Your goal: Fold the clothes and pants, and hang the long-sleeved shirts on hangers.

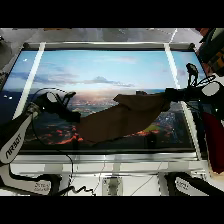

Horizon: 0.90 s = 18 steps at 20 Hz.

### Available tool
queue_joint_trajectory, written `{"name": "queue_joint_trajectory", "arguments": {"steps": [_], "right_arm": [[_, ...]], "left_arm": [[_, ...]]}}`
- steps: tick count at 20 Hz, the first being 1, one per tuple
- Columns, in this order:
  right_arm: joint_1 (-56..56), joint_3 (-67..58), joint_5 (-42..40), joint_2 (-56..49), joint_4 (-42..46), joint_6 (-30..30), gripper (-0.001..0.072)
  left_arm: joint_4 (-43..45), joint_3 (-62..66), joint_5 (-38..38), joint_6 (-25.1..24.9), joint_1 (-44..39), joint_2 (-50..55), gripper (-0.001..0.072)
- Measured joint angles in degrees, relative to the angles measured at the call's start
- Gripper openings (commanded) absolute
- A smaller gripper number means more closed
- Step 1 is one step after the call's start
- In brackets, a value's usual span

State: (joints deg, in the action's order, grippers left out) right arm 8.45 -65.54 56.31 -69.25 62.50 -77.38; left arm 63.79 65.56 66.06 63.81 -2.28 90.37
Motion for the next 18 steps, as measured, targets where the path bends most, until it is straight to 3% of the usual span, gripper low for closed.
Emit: {"name": "queue_joint_trajectory", "arguments": {"steps": [7, 11, 18], "right_arm": [[0.1, -15.4, -1.6, 0.5, -0.6, 0.0, 0.0016], [0.1, -26.6, -3.3, 2.9, -0.5, 0.0, 0.0016], [0.1, -37.9, -4.4, 13.5, 0.6, 0.0, 0.0016]], "left_arm": [[-1.1, 25.6, 2.0, 0.7, 4.3, -8.0, 0.0009], [-1.3, 36.0, -4.9, 0.8, 7.8, -17.8, 0.0009], [2.8, 39.9, -17.6, 0.9, 11.7, -36.7, 0.0010]]}}
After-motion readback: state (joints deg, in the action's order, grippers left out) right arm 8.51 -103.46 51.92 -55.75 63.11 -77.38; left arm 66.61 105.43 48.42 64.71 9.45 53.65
